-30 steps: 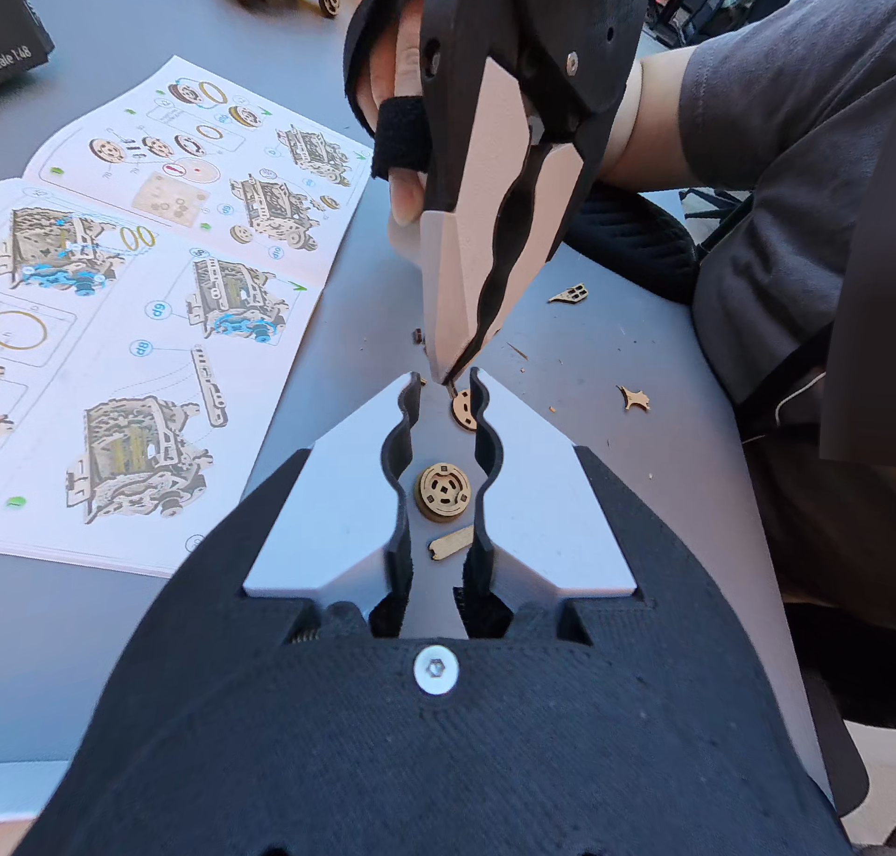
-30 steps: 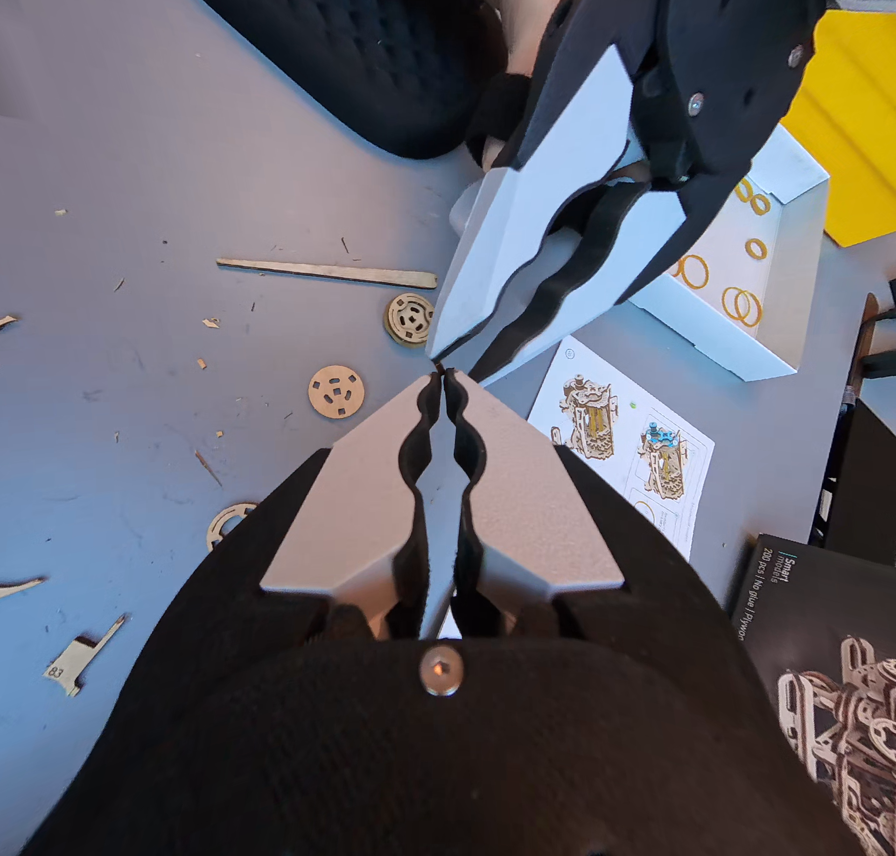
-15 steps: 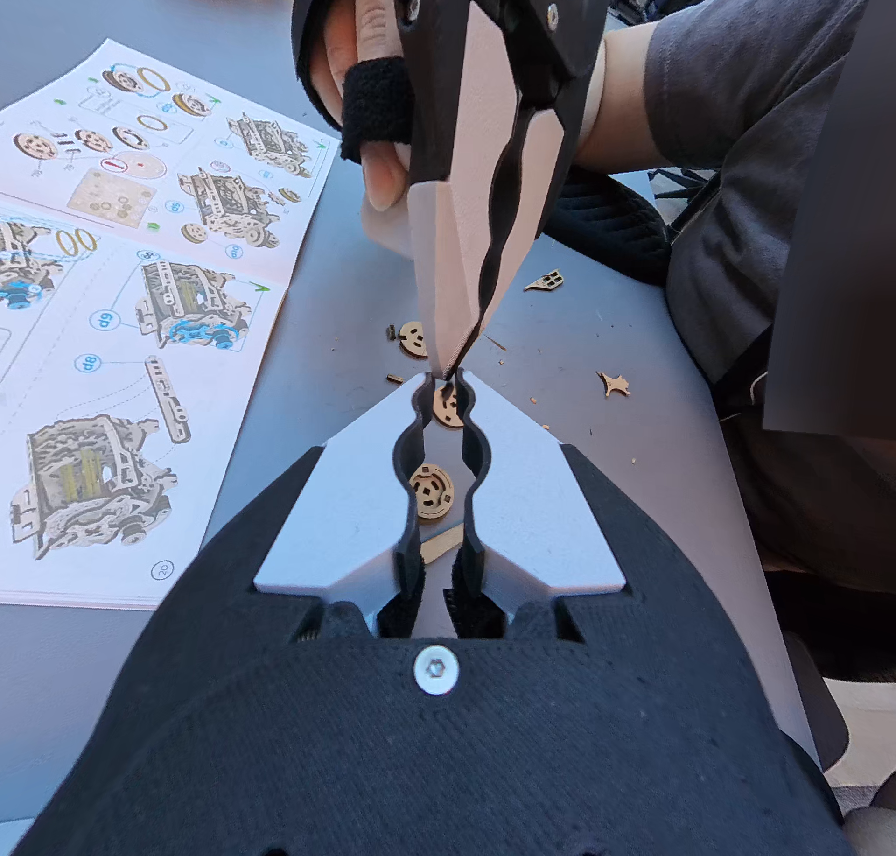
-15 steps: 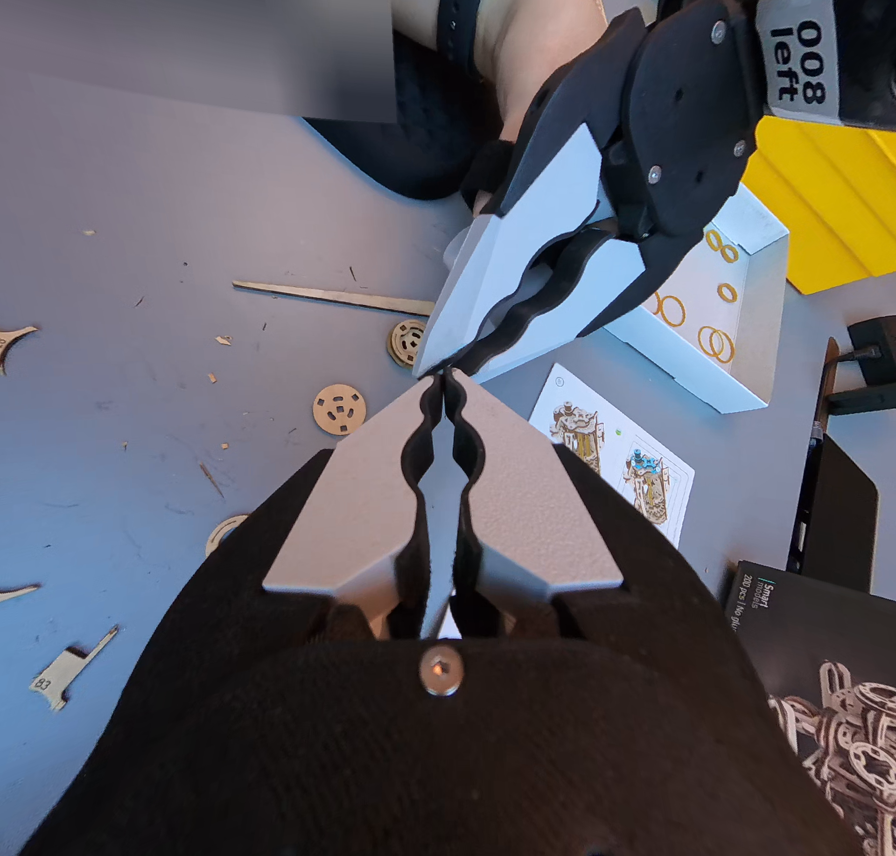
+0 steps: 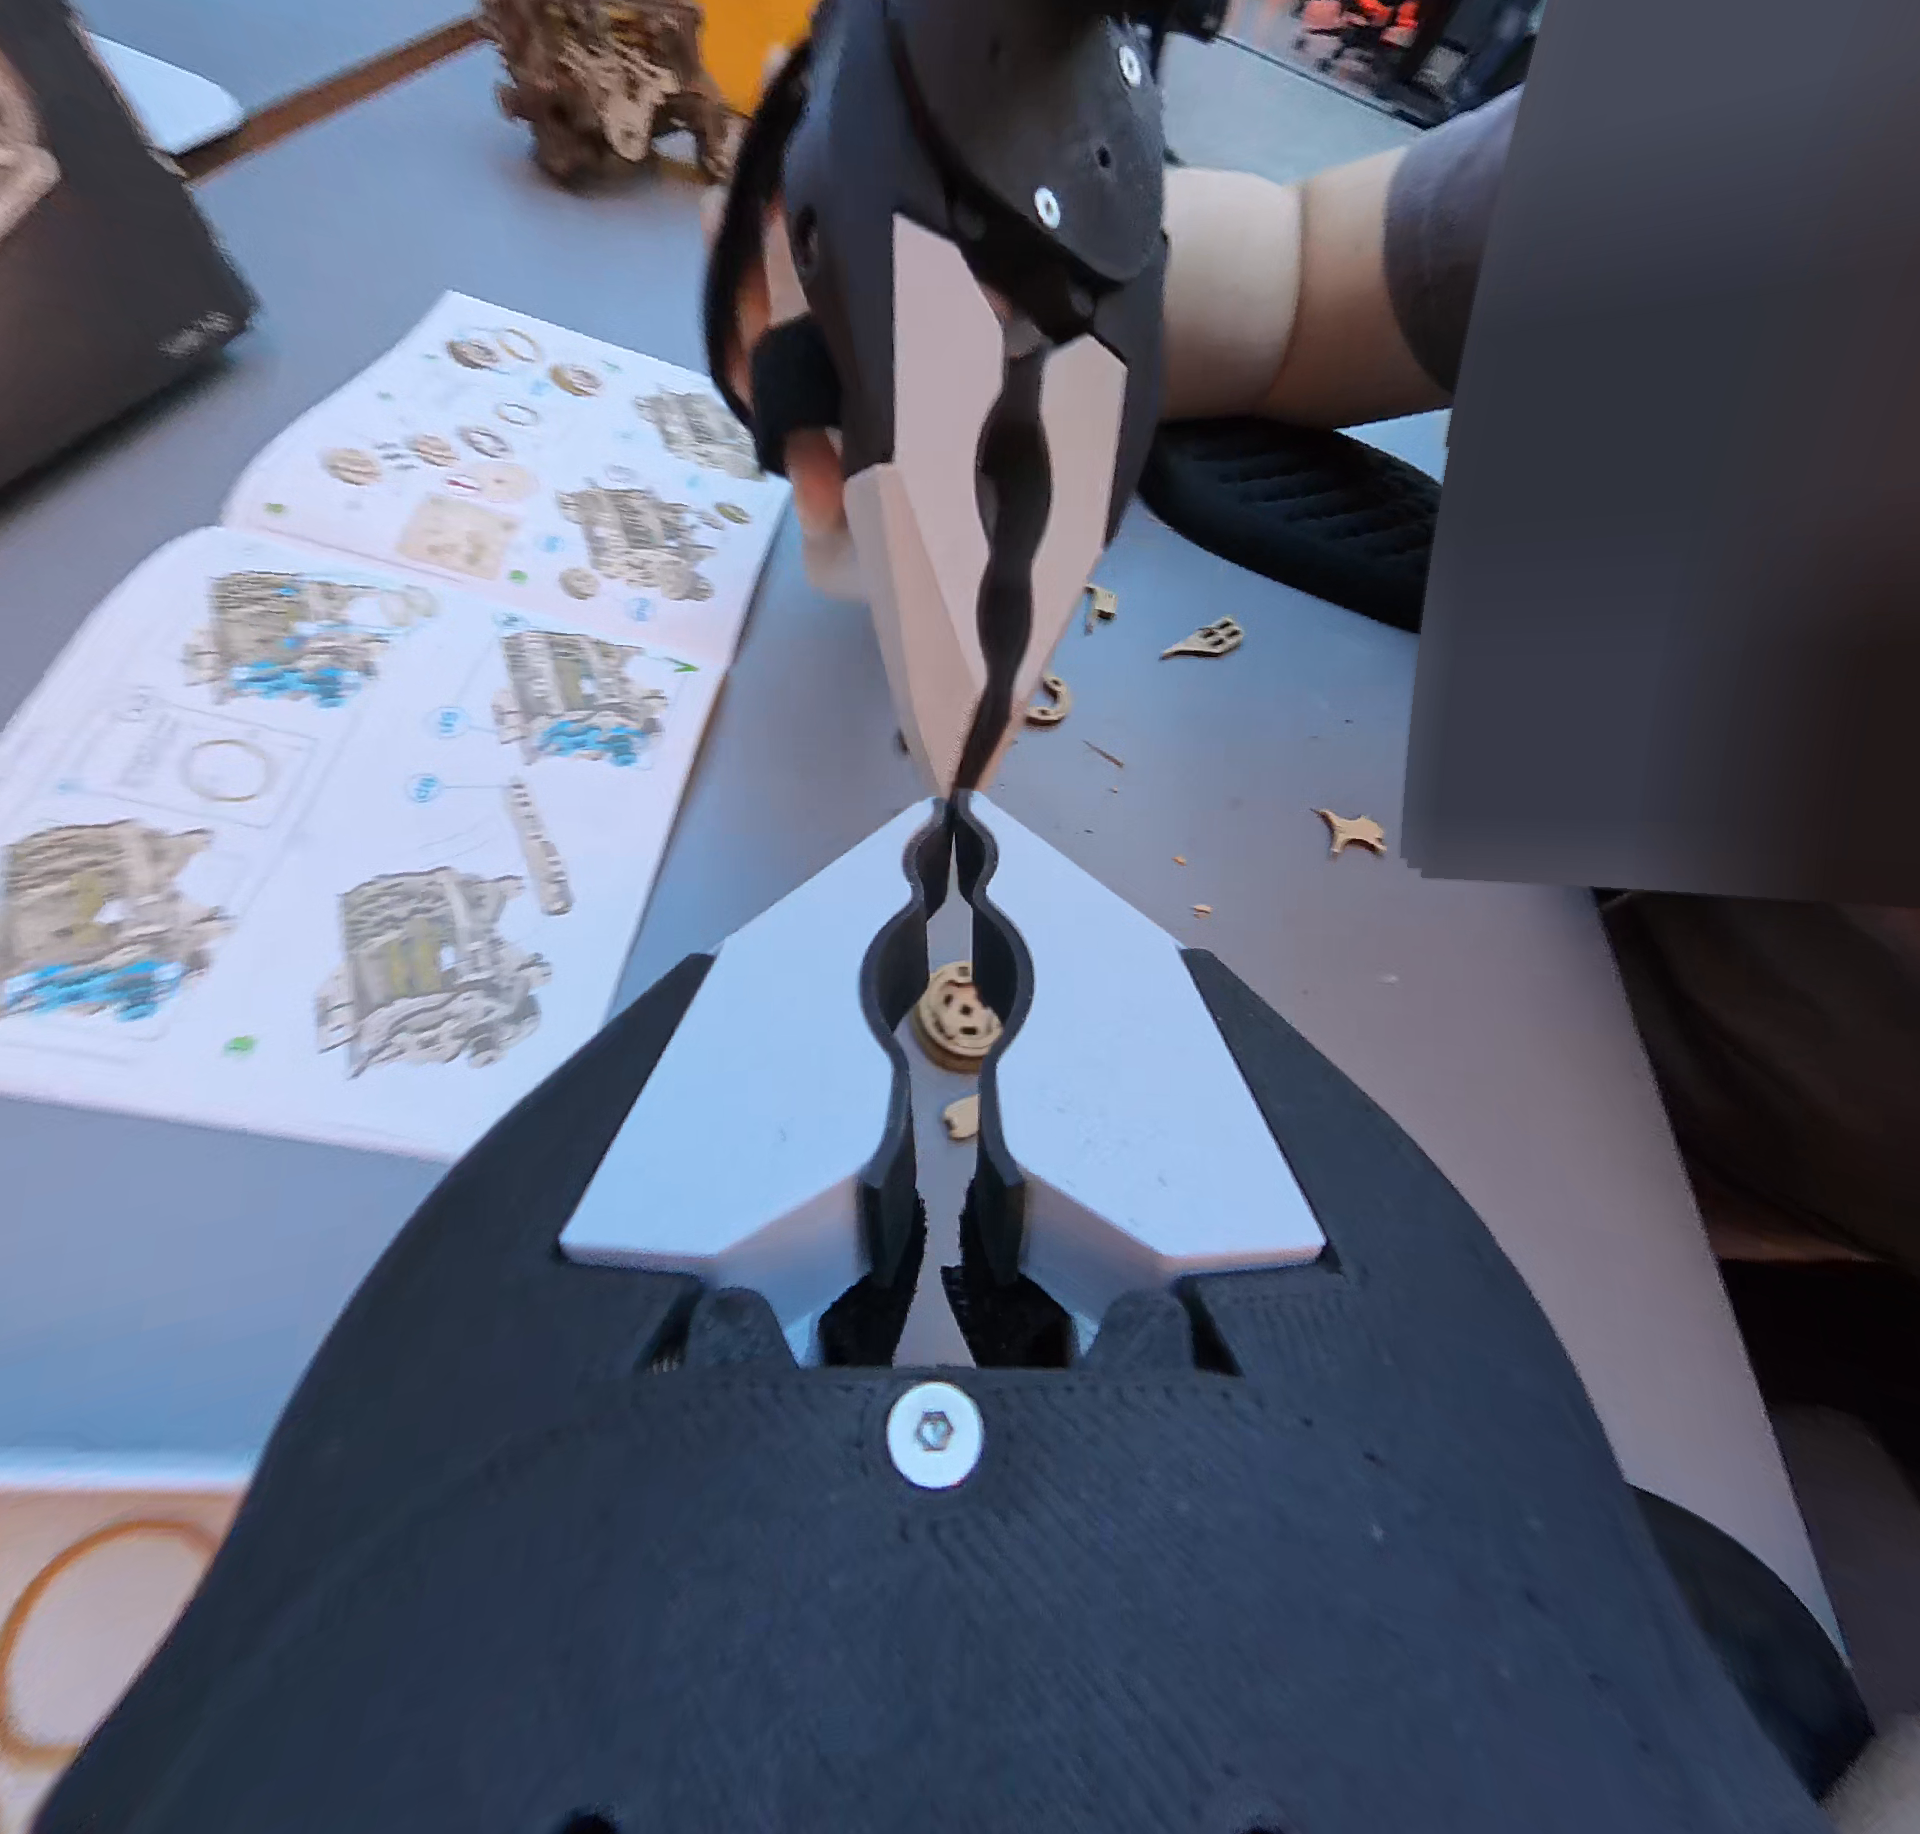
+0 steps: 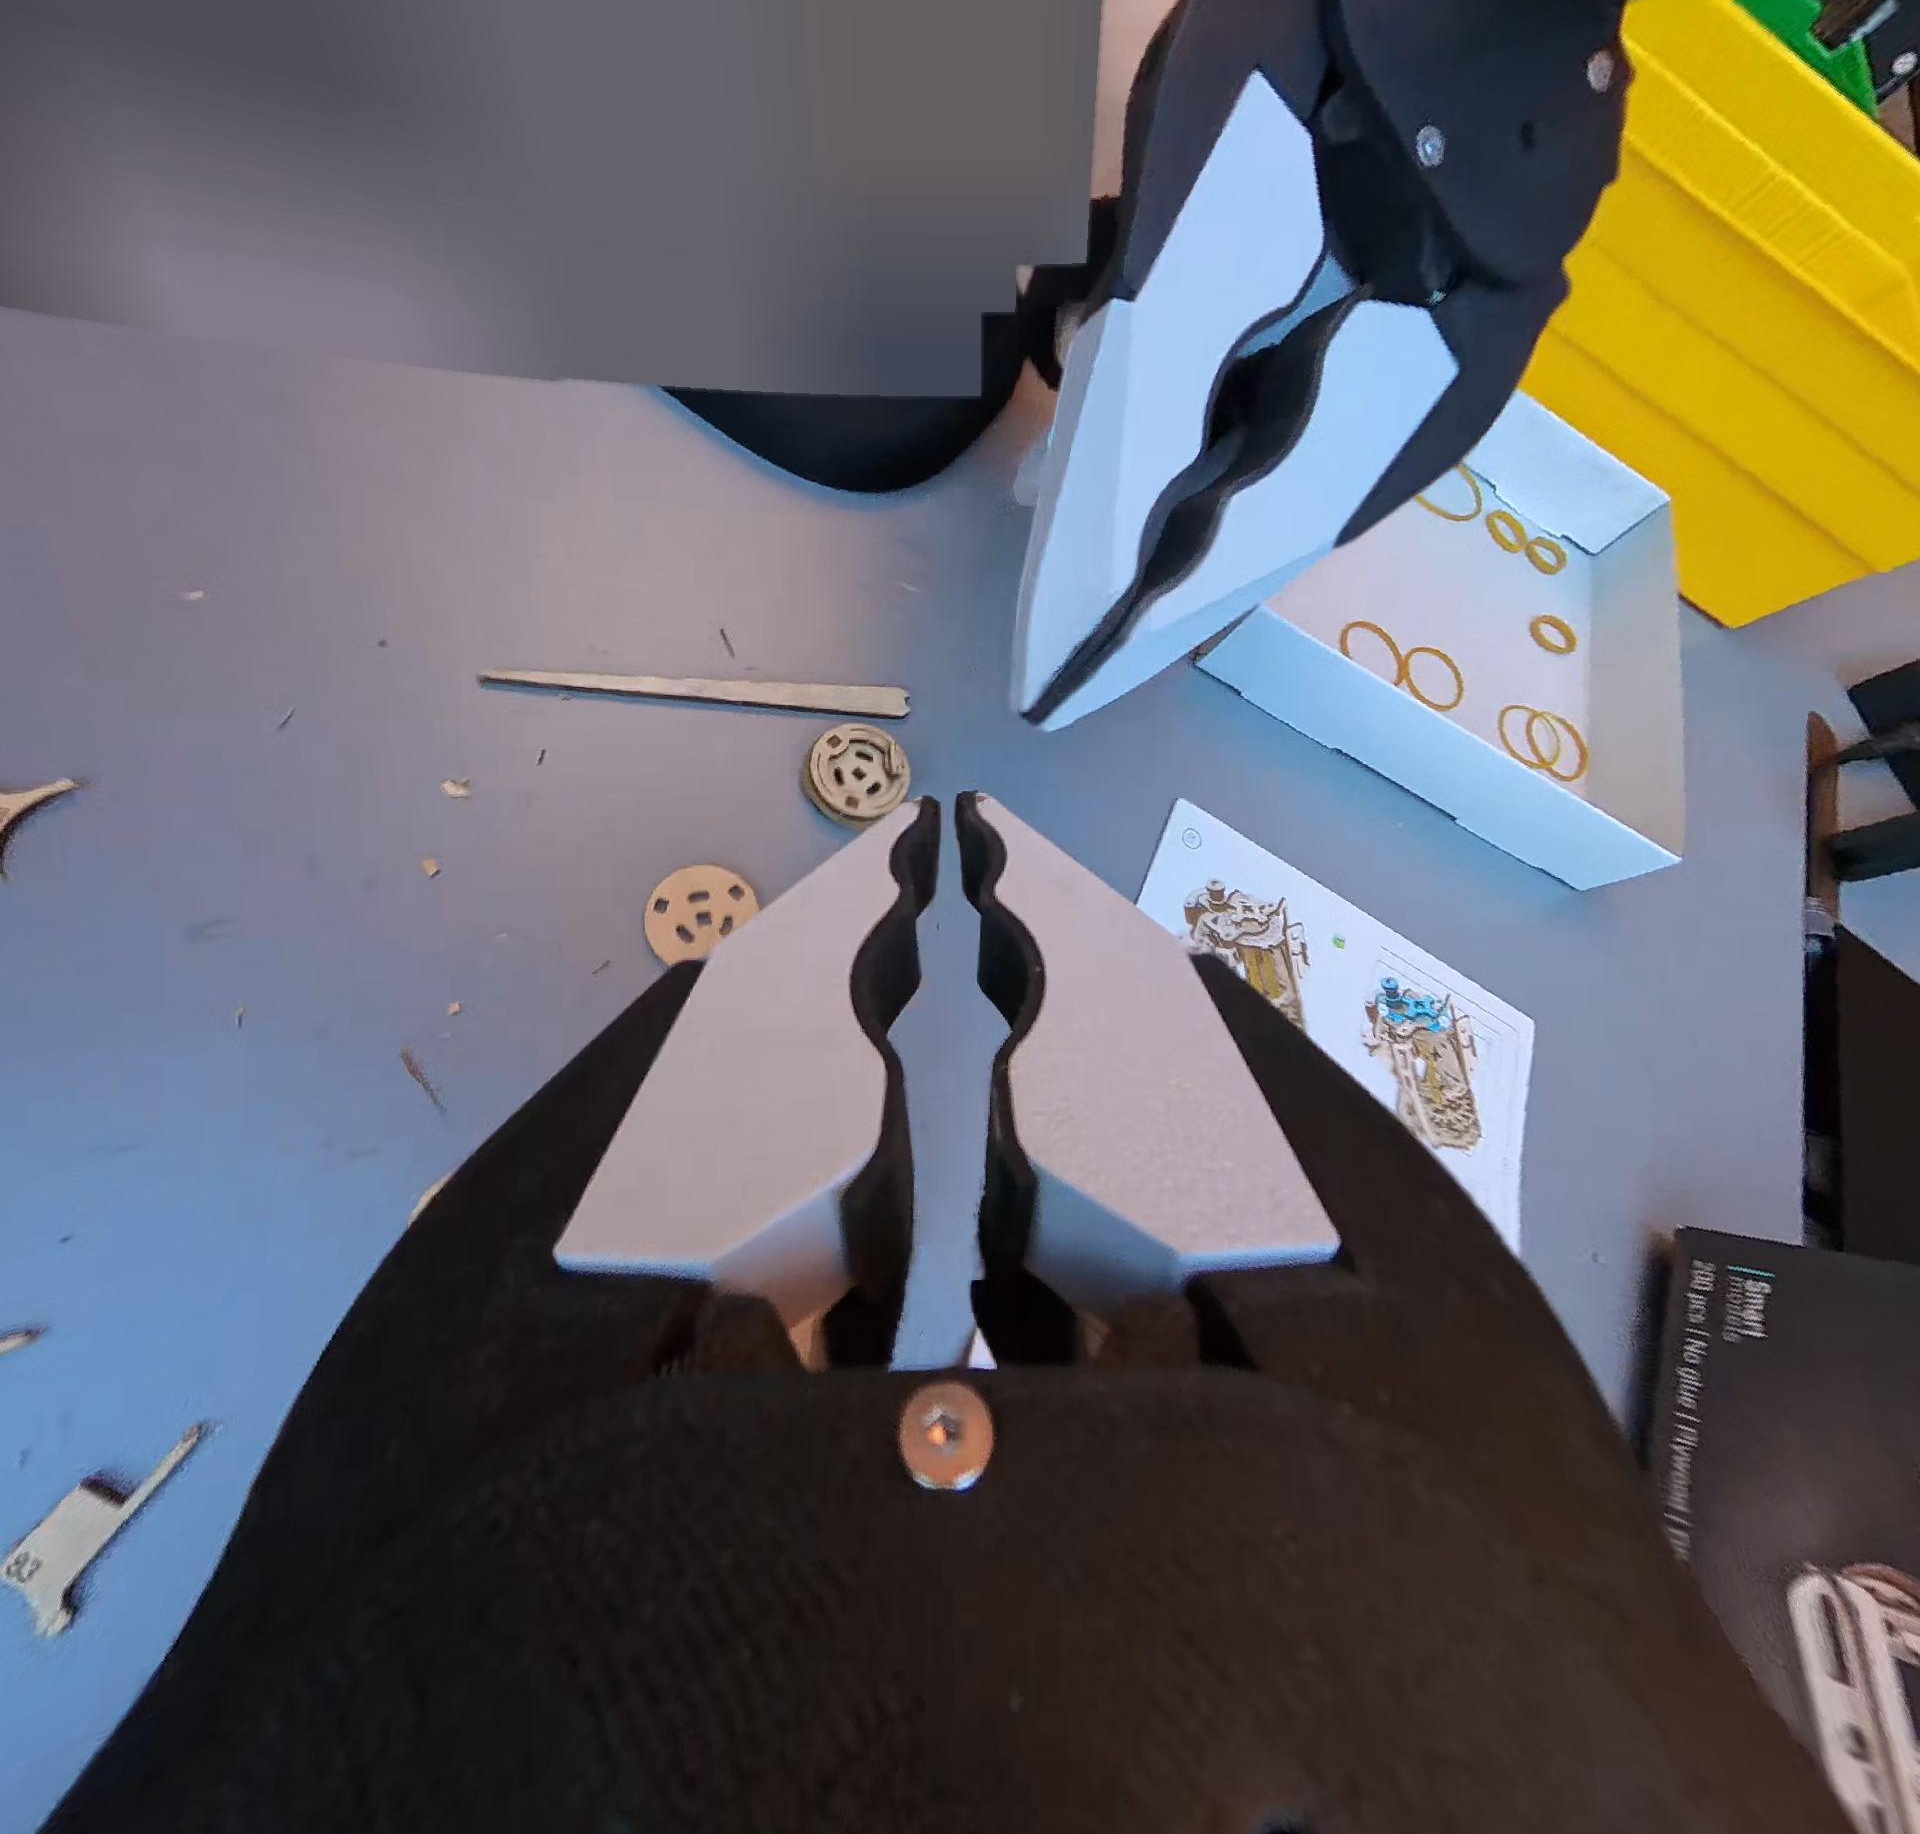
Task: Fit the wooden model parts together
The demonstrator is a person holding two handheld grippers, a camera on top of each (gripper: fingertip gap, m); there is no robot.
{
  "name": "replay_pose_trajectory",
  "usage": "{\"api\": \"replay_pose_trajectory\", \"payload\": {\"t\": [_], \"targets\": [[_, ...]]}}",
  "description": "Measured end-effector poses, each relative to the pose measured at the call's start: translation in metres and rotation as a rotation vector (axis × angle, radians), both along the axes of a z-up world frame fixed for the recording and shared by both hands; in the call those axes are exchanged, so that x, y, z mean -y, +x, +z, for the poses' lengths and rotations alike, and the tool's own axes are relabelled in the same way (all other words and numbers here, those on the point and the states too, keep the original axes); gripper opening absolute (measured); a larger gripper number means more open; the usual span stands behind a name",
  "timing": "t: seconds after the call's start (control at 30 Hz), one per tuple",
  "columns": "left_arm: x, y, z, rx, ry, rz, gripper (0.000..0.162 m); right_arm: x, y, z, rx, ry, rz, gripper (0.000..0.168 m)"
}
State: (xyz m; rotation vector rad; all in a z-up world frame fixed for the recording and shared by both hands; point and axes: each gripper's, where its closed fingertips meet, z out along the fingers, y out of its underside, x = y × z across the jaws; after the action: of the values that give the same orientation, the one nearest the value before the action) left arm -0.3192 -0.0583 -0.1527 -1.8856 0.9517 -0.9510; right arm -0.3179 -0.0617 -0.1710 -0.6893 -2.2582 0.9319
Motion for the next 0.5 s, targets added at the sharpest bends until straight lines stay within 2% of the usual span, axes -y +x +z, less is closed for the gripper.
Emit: {"api": "replay_pose_trajectory", "payload": {"t": [0.1, 0.17, 0.4, 0.5], "targets": [[-0.011, -0.013, 0.013, 0.052, 0.039, 0.089, 0.0, 0.004, -0.011, -0.009, 0.059, -0.139, -0.052, 0.014], [-0.015, -0.019, 0.02, 0.103, 0.036, 0.117, 0.0, 0.01, -0.017, -0.02, 0.105, -0.206, -0.061, 0.014], [-0.015, -0.015, 0.015, 0.066, 0.031, 0.111, 0.0, 0.022, -0.023, -0.046, 0.19, -0.174, -0.038, 0.011], [-0.015, -0.013, 0.01, 0.044, 0.02, 0.105, 0.0, 0.021, -0.023, -0.049, 0.191, -0.159, -0.044, 0.007]]}}
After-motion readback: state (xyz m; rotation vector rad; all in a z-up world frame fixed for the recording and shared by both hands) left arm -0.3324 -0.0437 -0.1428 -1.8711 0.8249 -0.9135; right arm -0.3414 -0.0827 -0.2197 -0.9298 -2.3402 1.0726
